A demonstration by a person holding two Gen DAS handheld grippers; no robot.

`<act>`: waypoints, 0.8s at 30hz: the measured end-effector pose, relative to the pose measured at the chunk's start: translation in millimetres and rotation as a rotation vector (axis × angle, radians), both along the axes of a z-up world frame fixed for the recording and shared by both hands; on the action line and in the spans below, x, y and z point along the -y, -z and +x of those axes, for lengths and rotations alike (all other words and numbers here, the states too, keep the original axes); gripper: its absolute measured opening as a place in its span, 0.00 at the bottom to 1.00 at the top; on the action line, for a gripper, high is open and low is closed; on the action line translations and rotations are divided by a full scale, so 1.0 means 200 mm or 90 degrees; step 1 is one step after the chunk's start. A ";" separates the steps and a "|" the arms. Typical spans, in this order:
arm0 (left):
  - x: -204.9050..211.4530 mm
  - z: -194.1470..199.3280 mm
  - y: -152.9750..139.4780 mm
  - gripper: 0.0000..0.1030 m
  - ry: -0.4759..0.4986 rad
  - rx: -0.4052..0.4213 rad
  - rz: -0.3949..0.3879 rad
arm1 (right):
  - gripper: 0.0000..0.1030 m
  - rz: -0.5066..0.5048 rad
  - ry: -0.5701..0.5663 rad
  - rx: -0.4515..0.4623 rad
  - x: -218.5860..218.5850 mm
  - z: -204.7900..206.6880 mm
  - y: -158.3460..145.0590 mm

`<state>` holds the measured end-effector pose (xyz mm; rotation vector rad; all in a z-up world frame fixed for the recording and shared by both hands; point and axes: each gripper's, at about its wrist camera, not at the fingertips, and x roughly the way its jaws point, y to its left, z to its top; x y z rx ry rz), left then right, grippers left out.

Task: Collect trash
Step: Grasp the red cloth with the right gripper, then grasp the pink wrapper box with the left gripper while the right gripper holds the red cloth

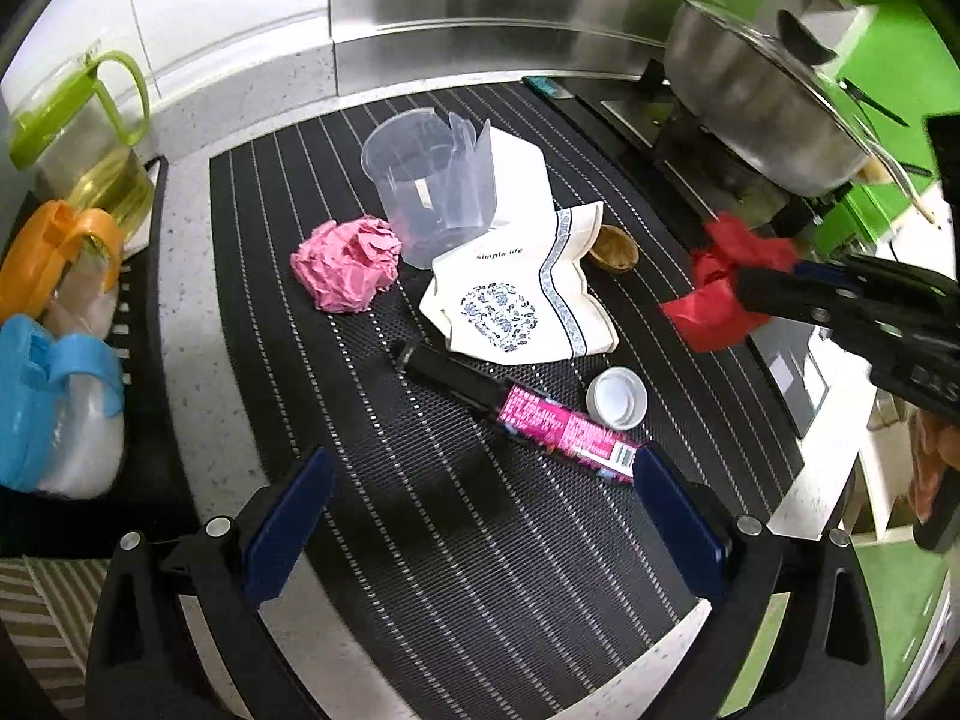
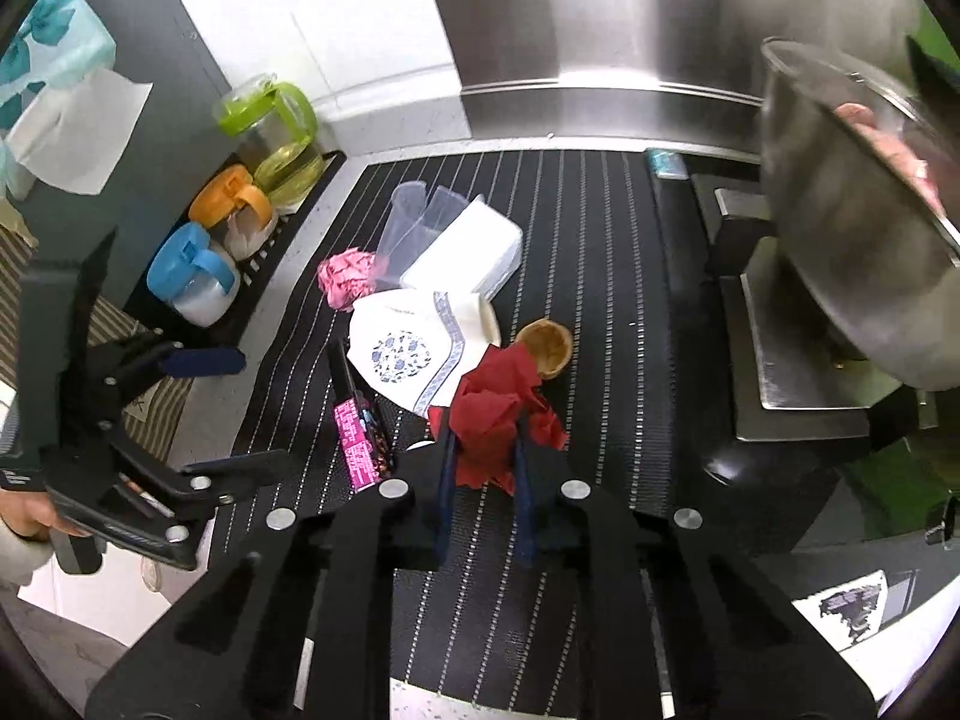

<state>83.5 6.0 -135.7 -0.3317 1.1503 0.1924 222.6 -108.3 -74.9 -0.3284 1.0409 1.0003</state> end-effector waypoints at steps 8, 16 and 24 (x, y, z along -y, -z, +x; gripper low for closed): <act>0.00 0.08 0.13 0.93 -0.099 -0.037 -0.031 | 0.15 0.008 0.012 -0.001 0.09 0.05 0.00; 0.01 0.13 0.20 0.81 -0.139 -0.045 -0.038 | 0.15 0.010 0.009 -0.009 0.13 0.08 0.03; -0.02 0.09 0.20 0.52 -0.135 -0.062 -0.015 | 0.15 0.020 0.004 -0.013 0.10 0.09 0.03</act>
